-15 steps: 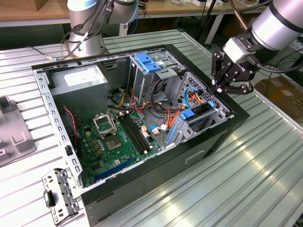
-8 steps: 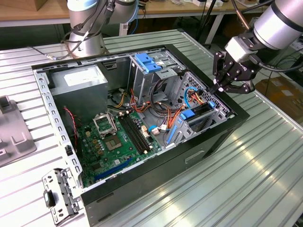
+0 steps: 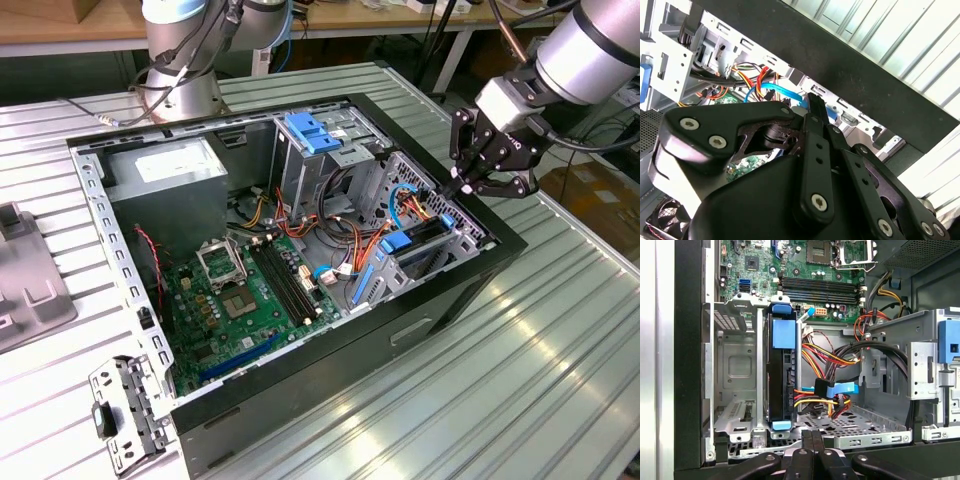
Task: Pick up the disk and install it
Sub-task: 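Insert the second disk wire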
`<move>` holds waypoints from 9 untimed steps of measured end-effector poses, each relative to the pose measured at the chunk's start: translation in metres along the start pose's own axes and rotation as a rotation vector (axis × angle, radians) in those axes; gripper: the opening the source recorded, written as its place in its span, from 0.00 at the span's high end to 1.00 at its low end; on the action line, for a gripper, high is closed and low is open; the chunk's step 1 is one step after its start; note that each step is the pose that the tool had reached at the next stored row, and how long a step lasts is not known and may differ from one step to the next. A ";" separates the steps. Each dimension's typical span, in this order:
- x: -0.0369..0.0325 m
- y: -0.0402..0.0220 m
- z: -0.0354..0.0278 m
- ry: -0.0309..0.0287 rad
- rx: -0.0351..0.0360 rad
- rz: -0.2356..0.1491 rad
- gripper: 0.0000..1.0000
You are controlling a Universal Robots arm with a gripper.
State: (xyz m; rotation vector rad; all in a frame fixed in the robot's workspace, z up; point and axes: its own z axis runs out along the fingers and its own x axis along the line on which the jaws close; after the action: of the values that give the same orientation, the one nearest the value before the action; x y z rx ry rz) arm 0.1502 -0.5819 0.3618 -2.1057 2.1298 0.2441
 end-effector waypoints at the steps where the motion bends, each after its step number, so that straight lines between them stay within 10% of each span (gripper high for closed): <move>1: 0.0000 0.0000 0.0000 0.0000 0.0000 0.000 0.89; 9: 0.0000 -0.0002 -0.0005 0.0001 0.0000 0.000 0.70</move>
State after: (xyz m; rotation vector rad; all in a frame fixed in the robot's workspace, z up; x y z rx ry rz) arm 0.1505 -0.5820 0.3622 -2.1059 2.1298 0.2441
